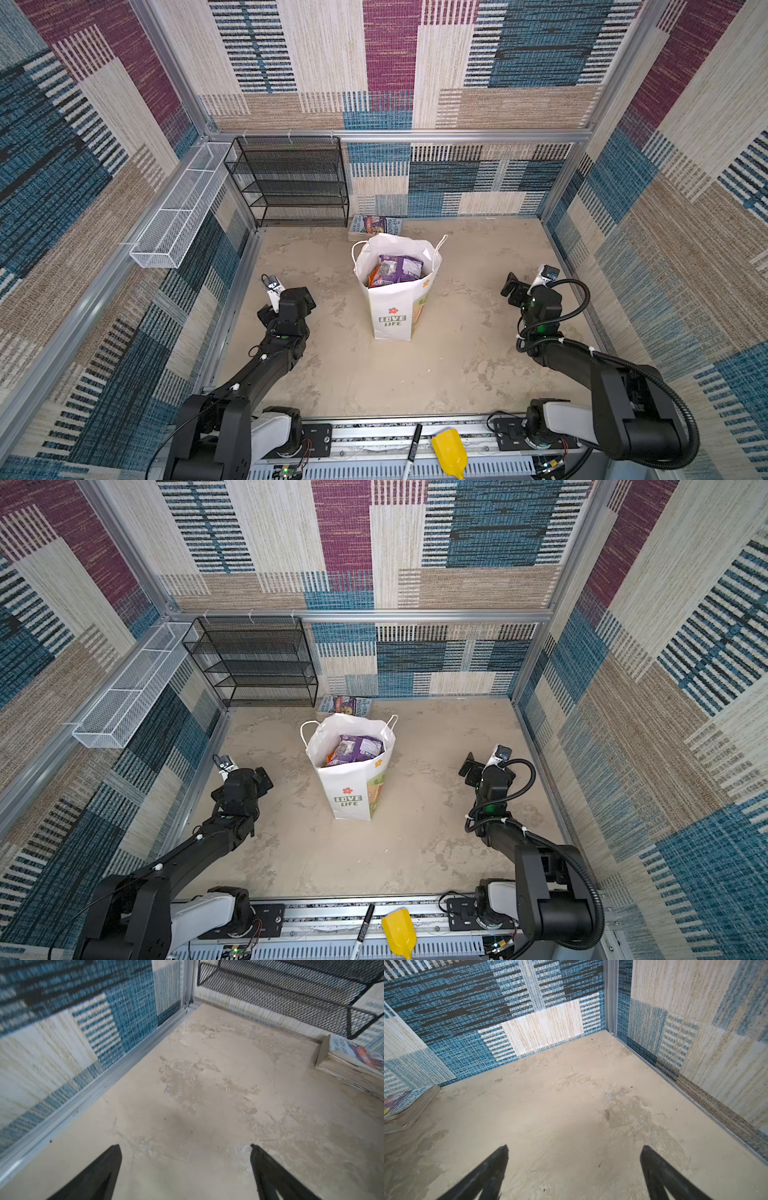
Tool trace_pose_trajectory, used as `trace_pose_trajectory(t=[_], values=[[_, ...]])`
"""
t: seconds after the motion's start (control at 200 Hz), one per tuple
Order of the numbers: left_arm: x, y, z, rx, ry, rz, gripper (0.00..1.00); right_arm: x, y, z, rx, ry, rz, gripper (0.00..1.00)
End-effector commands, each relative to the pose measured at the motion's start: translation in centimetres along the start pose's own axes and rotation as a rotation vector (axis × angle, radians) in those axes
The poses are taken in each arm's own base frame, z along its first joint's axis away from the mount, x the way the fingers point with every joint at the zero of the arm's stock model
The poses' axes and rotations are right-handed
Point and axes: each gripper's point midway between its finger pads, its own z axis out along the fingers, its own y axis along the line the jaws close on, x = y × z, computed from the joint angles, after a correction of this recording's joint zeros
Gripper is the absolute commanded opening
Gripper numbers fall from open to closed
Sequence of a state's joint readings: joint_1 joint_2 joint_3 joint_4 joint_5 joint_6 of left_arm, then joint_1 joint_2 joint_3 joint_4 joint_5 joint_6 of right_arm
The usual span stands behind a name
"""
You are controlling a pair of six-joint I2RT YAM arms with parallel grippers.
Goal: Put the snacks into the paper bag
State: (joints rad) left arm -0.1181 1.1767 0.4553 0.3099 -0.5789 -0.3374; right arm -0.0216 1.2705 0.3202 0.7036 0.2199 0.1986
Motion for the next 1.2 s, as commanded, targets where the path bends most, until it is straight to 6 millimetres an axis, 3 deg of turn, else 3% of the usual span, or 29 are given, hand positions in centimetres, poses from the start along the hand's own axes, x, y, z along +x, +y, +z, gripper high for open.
trace_pose_trajectory(t=[0.0,0.125,0.2,0.25,0.356,0.446,0.476,0.551,0.766,0.901,1.192], values=[[-1.4,0.1,0.6,-0.031,-0.089,0.132,0.99,-2.7,0.6,-0.1,-0.029,-0.139,-0.037,1.00],[-0.1,-1.1,1.9,0.024,-0.170,0.170,0.99,-1.0,0.1,0.5,-0.007,-0.120,-0.043,1.00],[0.5,-2.7,2.3,0.110,-0.217,0.211,0.99,-1.4,0.9,0.2,-0.059,-0.144,-0.080,1.00],[1.4,-3.9,2.5,0.166,-0.149,0.251,0.97,-1.7,1.2,-0.5,-0.082,-0.182,-0.090,1.00],[1.2,-4.1,2.8,0.185,-0.166,0.245,0.95,-1.0,1.0,-0.5,-0.083,-0.200,-0.093,1.00],[1.8,-4.5,2.6,0.238,-0.152,0.251,0.99,-0.4,2.6,0.0,-0.162,-0.173,-0.139,1.00],[2.8,-4.3,3.0,0.242,-0.113,0.243,0.99,-0.1,3.0,0.1,-0.187,-0.164,-0.152,1.00],[2.6,-3.7,4.0,0.243,-0.126,0.211,0.99,0.5,4.1,-0.3,-0.260,-0.172,-0.188,1.00],[2.6,-2.9,4.3,0.256,-0.082,0.159,0.99,0.8,4.3,-0.2,-0.272,-0.162,-0.194,1.00],[2.6,-3.3,4.8,0.261,-0.061,0.167,0.99,1.1,5.4,-0.6,-0.386,-0.151,-0.208,1.00],[2.5,-3.7,5.0,0.257,-0.060,0.193,0.99,1.1,5.3,-0.6,-0.371,-0.151,-0.215,1.00]])
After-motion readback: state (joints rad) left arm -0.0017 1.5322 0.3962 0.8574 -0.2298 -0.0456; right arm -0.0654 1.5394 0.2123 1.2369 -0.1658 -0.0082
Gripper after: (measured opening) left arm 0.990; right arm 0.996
